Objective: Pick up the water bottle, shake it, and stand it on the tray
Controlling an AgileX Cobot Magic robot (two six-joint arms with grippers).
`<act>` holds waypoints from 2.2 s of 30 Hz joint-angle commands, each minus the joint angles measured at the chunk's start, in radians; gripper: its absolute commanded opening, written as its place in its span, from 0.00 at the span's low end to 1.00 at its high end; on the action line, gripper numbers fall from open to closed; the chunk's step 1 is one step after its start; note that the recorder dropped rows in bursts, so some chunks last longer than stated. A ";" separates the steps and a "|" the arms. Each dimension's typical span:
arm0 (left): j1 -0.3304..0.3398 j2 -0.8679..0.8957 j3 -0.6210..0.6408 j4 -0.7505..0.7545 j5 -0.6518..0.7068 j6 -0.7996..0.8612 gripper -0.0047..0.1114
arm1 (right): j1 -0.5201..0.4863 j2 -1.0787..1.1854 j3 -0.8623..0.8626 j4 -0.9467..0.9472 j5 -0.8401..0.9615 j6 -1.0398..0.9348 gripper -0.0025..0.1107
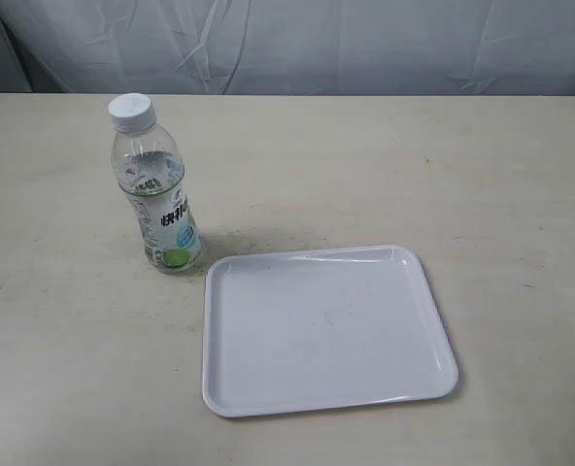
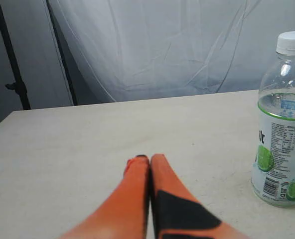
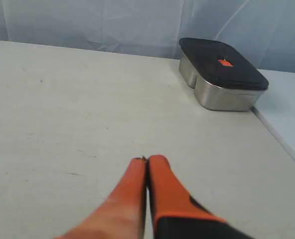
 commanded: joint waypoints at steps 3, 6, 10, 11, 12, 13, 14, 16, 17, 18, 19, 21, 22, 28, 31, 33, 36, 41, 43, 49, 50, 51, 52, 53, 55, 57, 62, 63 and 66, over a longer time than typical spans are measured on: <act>-0.007 -0.004 0.003 0.000 -0.013 -0.003 0.06 | -0.005 -0.005 0.002 0.252 -0.257 0.135 0.06; -0.007 -0.004 0.003 0.000 -0.013 -0.003 0.06 | -0.005 -0.005 0.002 0.652 -0.391 0.290 0.06; -0.007 -0.004 0.003 0.000 -0.013 -0.003 0.06 | -0.005 -0.005 0.002 0.909 -0.389 0.303 0.06; -0.007 -0.004 0.003 0.000 -0.013 -0.003 0.06 | -0.005 -0.005 0.002 0.921 -0.373 0.303 0.06; -0.007 -0.004 0.003 0.000 -0.013 -0.003 0.06 | -0.005 -0.005 0.002 0.932 -0.359 0.303 0.06; -0.007 -0.004 0.003 0.000 -0.013 -0.003 0.06 | -0.005 -0.005 0.002 0.942 -0.359 0.303 0.06; -0.007 -0.004 0.003 0.000 -0.013 -0.003 0.06 | -0.005 -0.005 0.002 0.951 -0.375 0.303 0.06; -0.007 -0.004 0.003 0.000 -0.013 -0.003 0.06 | -0.005 -0.005 -0.006 0.927 -0.456 0.298 0.06; -0.007 -0.004 0.003 0.000 -0.013 -0.003 0.06 | -0.005 -0.005 -0.020 0.898 -0.492 0.296 0.06; -0.007 -0.004 0.003 0.000 -0.013 -0.003 0.06 | -0.005 -0.004 -0.050 0.835 -0.537 0.287 0.05; -0.007 -0.004 0.003 0.000 -0.013 -0.003 0.06 | -0.005 0.015 -0.074 0.777 -0.560 0.282 0.03; -0.007 -0.004 0.003 0.000 -0.013 -0.003 0.06 | -0.005 0.088 -0.145 0.620 -0.611 0.280 0.01; -0.007 -0.004 0.003 0.000 -0.013 -0.003 0.06 | -0.005 0.128 -0.176 0.560 -0.631 0.280 0.01; -0.007 -0.004 0.003 0.000 -0.013 -0.003 0.06 | 0.000 0.532 -0.442 0.163 -0.677 0.292 0.01; -0.007 -0.004 0.003 0.000 -0.010 -0.003 0.06 | 0.026 0.732 -0.534 0.008 -0.714 0.365 0.01; -0.007 -0.004 0.003 0.000 -0.010 -0.003 0.06 | 0.057 0.858 -0.554 -0.131 -0.825 0.422 0.01; -0.007 -0.004 0.003 0.000 -0.010 -0.003 0.06 | 0.128 1.014 -0.554 -0.326 -1.008 0.551 0.01; -0.007 -0.004 0.003 0.000 -0.010 -0.003 0.06 | 0.317 1.278 -0.554 -0.273 -1.079 0.460 0.01; -0.007 -0.004 0.003 0.000 -0.010 -0.003 0.06 | 0.395 1.375 -0.554 -0.195 -1.099 0.372 0.01; -0.007 -0.004 0.003 0.000 -0.010 -0.003 0.06 | 0.557 1.599 -0.588 -0.110 -1.227 0.210 0.01; -0.007 -0.004 0.003 0.000 -0.010 -0.003 0.06 | 0.572 1.624 -0.606 -0.110 -1.230 0.206 0.01; -0.007 -0.004 0.003 0.000 -0.010 -0.003 0.06 | 0.586 1.653 -0.630 -0.115 -1.230 0.199 0.02; -0.007 -0.004 0.003 0.000 -0.010 -0.003 0.06 | 0.596 1.678 -0.657 -0.137 -1.225 0.197 0.02; -0.007 -0.004 0.003 0.000 -0.010 -0.003 0.06 | 0.605 1.696 -0.678 -0.165 -1.225 0.197 0.05; -0.007 -0.004 0.003 0.000 -0.010 -0.003 0.06 | 0.619 1.732 -0.731 -0.246 -1.220 0.197 0.18; -0.007 -0.004 0.003 0.000 -0.010 -0.003 0.06 | 0.636 1.753 -0.775 -0.301 -1.220 0.197 0.37; -0.007 -0.004 0.003 0.000 -0.010 -0.003 0.06 | 0.684 1.771 -0.866 -0.223 -1.111 0.197 0.90; -0.007 -0.004 0.003 0.000 -0.010 -0.003 0.06 | 0.690 1.773 -0.888 -0.223 -1.071 0.197 0.94; -0.007 -0.004 0.003 0.000 -0.010 -0.003 0.06 | 0.722 1.794 -0.948 -0.229 -0.993 0.197 0.94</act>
